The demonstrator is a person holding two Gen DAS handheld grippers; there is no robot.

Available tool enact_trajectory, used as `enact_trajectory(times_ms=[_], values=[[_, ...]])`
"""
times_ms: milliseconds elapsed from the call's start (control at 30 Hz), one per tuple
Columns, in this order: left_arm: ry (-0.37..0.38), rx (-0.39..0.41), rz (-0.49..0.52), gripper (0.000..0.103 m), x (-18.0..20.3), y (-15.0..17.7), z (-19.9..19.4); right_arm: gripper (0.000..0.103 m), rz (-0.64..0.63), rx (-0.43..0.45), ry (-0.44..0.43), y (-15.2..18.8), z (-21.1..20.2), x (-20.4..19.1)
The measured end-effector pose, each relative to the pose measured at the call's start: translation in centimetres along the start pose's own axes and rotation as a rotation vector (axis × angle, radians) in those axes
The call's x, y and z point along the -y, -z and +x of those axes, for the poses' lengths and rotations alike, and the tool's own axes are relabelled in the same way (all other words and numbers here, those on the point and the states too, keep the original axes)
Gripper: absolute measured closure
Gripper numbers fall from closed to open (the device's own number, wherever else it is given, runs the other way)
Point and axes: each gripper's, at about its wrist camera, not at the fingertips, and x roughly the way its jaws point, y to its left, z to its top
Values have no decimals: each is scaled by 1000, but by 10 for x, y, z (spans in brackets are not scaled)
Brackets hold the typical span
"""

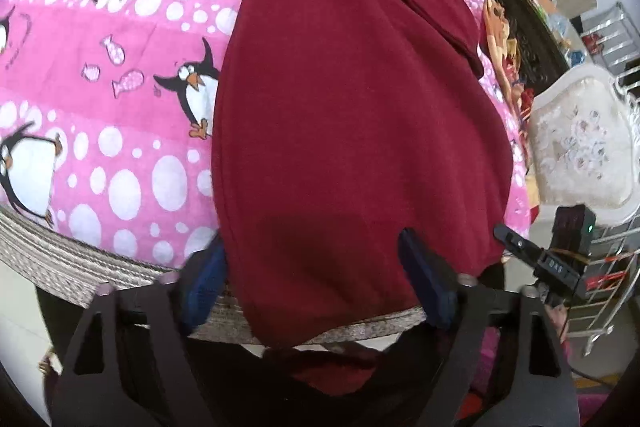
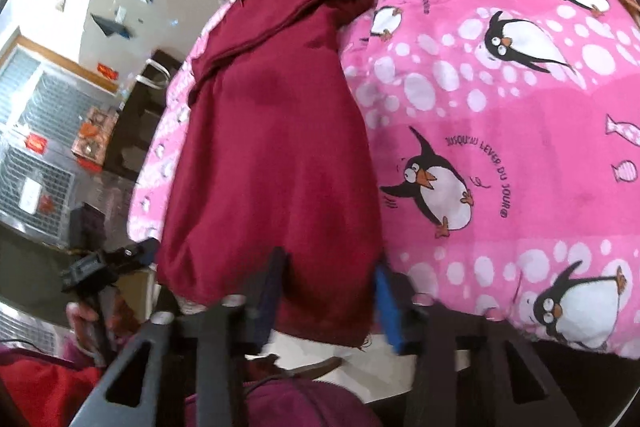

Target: Fold small clothes

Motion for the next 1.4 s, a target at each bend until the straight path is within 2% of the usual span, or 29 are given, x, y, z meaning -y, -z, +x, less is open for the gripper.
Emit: enact_trajectory(times_ms=[67,100,167,267,433,500,600,733,800,867,933,967,1067,1133,1200,1333,1367,1400], values=[[-41,15,26,66,1,1,0,82,-1,18,-15,0,1,0],[-42,21,21,78,-2,1,-1,90,5,28,-41,0,-1,0],[-6,24,1,91,-10,1,-2,91,-2,55,-80,1,-8,-7],[70,35,-7,94,-13,-2,-15,91,-52,81,-98,2,-22,-28],[110,119,56,94,-8,-3,-66,95,-124,100,-169,9,-55,-66],[112,130,66,94,-14,-3,-80,95,-152,90,-189,14,-62,-77],[91,101,28,94,-32,2,-73,95,-152,51,-201,22,-52,-80],[64,50,-38,94,-46,11,-44,96,-75,-16,-160,24,-18,-60],[60,50,-31,94,-43,12,-41,95,-47,-31,-116,22,-12,-52],[48,55,-4,94,-37,11,-41,88,0,-52,-120,18,-8,-44],[47,48,11,94,-33,10,-40,58,17,-43,-129,14,-7,-41],[47,41,10,94,-30,8,-37,53,16,-31,-132,14,-9,-40],[38,17,-11,92,-33,7,-30,52,26,-32,-159,14,-6,-36],[31,11,-33,88,-34,6,-26,52,54,-48,-144,14,2,-31],[22,3,-55,74,-36,6,-23,52,77,-64,-132,15,6,-25],[16,-10,-84,61,-39,8,-25,52,97,-68,-139,15,1,-17],[5,-9,-83,55,-40,9,-27,50,92,-65,-131,15,-1,-17],[-5,-6,-81,47,-39,9,-28,43,87,-62,-122,15,-3,-16]])
